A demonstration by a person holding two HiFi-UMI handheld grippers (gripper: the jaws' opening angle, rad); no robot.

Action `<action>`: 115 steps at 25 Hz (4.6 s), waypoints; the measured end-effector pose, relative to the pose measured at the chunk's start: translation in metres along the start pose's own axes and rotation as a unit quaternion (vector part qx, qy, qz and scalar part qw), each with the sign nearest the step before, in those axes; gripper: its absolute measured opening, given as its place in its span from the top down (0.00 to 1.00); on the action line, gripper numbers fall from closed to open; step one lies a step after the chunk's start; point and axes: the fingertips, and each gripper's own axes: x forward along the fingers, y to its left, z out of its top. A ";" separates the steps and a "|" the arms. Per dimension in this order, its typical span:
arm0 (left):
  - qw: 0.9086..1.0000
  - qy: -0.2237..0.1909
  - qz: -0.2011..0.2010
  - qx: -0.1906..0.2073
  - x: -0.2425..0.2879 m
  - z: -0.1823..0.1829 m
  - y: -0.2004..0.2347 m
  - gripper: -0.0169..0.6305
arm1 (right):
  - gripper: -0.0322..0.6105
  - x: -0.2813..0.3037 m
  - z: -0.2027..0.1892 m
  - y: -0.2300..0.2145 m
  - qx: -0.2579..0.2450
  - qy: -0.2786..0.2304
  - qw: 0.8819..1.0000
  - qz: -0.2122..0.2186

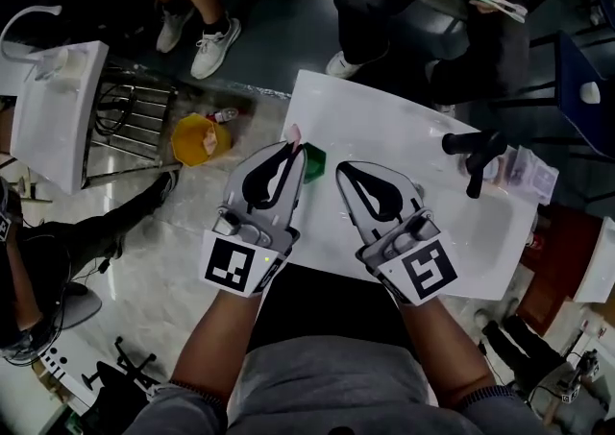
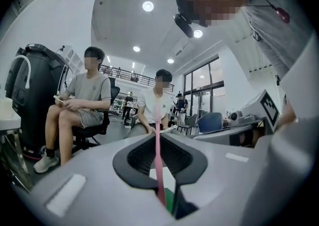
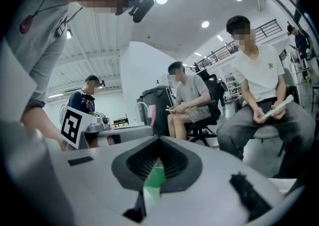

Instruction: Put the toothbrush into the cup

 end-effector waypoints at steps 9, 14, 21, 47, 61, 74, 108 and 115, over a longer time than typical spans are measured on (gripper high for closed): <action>0.999 0.042 -0.002 0.008 0.002 -0.037 0.007 0.94 | 0.93 0.011 -0.016 -0.005 0.015 0.006 1.000 0.001; 0.998 0.057 -0.013 0.016 0.005 -0.052 0.007 0.95 | 0.93 0.016 -0.022 -0.006 0.026 0.009 1.000 0.002; 0.997 0.077 -0.023 0.011 0.010 -0.069 0.008 0.95 | 0.93 0.018 -0.031 -0.009 0.038 0.015 0.999 -0.004; 0.994 0.110 -0.027 -0.003 0.016 -0.092 0.005 0.89 | 0.93 0.015 -0.041 -0.014 0.061 0.014 0.998 -0.007; 0.998 0.068 -0.009 0.012 -0.005 -0.021 -0.002 0.91 | 0.93 0.000 0.009 0.004 0.018 -0.001 1.000 0.024; 0.997 0.045 -0.056 0.017 -0.055 0.058 -0.058 0.96 | 0.93 -0.042 0.054 0.065 -0.006 0.017 0.997 0.074; 0.995 0.029 -0.095 0.017 -0.097 0.131 -0.106 0.96 | 0.93 -0.085 0.130 0.105 -0.041 -0.003 0.995 0.096; 0.995 0.030 -0.096 0.018 -0.096 0.129 -0.109 0.96 | 0.93 -0.088 0.128 0.103 -0.044 -0.002 0.995 0.094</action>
